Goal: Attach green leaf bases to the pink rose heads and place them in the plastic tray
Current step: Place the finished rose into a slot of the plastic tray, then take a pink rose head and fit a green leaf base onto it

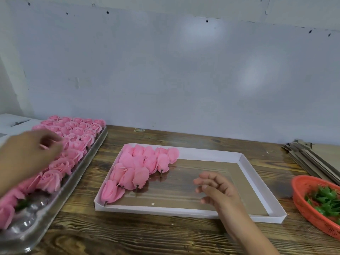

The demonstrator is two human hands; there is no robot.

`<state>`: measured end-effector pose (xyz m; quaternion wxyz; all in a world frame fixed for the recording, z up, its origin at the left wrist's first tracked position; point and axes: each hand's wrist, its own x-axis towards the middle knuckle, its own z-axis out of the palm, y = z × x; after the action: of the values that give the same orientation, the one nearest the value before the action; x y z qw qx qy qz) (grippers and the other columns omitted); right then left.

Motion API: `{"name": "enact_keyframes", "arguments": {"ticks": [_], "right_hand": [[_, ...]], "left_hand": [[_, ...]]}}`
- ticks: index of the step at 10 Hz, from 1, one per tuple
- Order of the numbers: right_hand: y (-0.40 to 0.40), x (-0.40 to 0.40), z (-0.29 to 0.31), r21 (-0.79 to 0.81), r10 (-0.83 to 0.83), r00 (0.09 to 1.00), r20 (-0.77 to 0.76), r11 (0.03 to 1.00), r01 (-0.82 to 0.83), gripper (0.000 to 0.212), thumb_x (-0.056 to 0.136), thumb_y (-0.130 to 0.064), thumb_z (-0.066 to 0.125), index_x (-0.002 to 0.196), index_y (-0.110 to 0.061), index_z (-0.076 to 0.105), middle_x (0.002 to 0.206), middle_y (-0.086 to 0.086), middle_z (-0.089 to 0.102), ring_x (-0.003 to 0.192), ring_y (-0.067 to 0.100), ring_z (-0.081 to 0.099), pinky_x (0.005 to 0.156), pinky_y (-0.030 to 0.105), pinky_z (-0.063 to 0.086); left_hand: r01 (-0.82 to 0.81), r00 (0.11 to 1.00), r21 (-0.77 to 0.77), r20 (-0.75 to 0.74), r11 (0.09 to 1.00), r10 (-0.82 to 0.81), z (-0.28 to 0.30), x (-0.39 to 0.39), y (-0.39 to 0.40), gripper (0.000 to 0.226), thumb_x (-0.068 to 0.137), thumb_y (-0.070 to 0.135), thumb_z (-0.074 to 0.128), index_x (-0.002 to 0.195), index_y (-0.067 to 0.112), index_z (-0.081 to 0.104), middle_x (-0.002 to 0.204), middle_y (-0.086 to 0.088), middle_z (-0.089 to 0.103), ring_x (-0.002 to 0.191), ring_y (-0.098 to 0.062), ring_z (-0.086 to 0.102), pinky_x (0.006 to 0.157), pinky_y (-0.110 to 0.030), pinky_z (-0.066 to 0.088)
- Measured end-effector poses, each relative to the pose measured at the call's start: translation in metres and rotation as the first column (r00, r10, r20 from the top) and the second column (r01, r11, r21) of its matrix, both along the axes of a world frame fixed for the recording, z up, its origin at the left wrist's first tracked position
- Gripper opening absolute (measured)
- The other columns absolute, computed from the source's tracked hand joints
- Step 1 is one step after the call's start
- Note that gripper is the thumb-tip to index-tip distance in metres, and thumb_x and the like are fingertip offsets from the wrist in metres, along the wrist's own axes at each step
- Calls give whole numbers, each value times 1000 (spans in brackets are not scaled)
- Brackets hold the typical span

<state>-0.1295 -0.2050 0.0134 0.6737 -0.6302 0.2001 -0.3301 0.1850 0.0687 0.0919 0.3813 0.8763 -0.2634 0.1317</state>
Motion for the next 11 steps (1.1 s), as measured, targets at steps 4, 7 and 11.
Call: {"name": "enact_keyframes", "arguments": {"ticks": [4, 7, 11], "right_hand": [[2, -1, 1, 5, 8, 1000, 8, 1000, -8, 26, 92, 11, 50, 107, -4, 65, 96, 12, 74, 75, 17, 66, 58, 26, 52], [2, -2, 1, 4, 14, 1000, 6, 1000, -14, 26, 92, 11, 50, 107, -4, 65, 97, 12, 74, 75, 17, 66, 59, 25, 53], [7, 2, 3, -54, -18, 999, -35, 998, 16, 21, 88, 8, 63, 99, -9, 67, 92, 5, 76, 73, 10, 67, 56, 19, 52]], "left_hand": [[226, 963, 510, 8, 830, -268, -59, -108, -128, 48, 85, 65, 61, 111, 26, 49, 101, 9, 56, 87, -10, 58, 78, -28, 50], [121, 961, 595, 130, 795, -243, -63, -110, -141, 31, 97, 39, 57, 120, 21, 48, 91, 8, 51, 85, -13, 52, 76, -26, 49], [392, 557, -534, -510, 749, -655, -46, -156, -134, 21, 82, 16, 79, 80, 16, 58, 69, 4, 66, 65, -7, 63, 70, -25, 52]]}}
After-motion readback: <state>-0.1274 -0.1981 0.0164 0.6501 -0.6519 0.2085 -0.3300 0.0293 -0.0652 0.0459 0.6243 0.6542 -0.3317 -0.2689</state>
